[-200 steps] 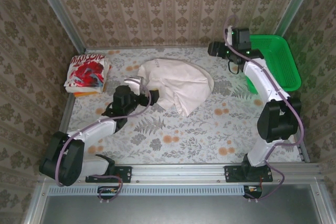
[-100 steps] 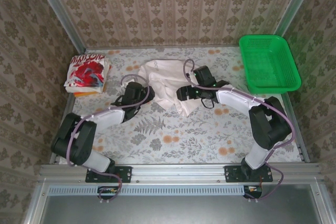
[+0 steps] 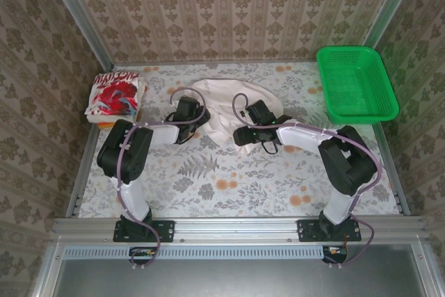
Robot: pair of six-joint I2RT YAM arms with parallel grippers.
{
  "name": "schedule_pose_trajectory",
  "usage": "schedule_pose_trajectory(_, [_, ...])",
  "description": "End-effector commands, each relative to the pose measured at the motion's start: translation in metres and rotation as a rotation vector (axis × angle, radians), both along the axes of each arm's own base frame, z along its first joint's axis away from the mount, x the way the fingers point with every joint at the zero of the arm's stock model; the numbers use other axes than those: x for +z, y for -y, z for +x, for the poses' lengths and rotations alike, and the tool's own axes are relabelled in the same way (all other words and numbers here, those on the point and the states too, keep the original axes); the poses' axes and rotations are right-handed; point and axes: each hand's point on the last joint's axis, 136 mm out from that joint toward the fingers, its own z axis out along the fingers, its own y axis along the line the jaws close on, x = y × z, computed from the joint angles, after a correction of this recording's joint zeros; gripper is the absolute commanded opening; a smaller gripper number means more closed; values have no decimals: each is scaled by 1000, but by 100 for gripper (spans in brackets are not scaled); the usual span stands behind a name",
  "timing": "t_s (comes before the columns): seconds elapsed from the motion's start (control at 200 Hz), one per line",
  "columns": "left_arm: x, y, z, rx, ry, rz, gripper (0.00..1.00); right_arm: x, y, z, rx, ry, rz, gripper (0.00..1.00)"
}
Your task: Fold and stack the t-shirts
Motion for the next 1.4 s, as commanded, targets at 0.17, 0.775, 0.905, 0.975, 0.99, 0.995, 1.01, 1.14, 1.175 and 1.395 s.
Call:
schedule_pose_trajectory(0.17, [16,3,28,6,70,-79,0,7,10,22,-72,46,-44,3])
schedule_pose_trajectory(0.775, [287,-97,-34,103,587,185,0,358,113,41,-247,789,290,0])
schedule_pose_trajectory(0.905, [344,-110,-60,92,686,224,0,410,129,16,-244,918,292,0])
schedule_pose_trajectory(0.975, [366,-112,-72,67,720,239,0,432,135,0,-238,977,293,0])
schedule_pose_trajectory(0.99, [370,-111,-74,60,729,238,0,436,135,-2,-237,987,294,0])
schedule_pose_trajectory(0.995, [371,-111,-75,58,730,241,0,438,136,-3,-237,992,294,0])
schedule_pose_trajectory(1.01, [376,-111,-77,51,740,241,0,442,136,-7,-233,1004,296,0])
schedule_pose_trajectory(1.14, [403,-109,-86,16,786,256,0,464,138,-22,-209,1061,299,0])
schedule_pose_trajectory(1.175, [407,-108,-85,9,791,266,0,465,138,-21,-202,1065,288,0])
schedule_pose_trajectory(1.395, [392,-114,-48,-14,729,290,0,440,141,23,-214,1010,211,0])
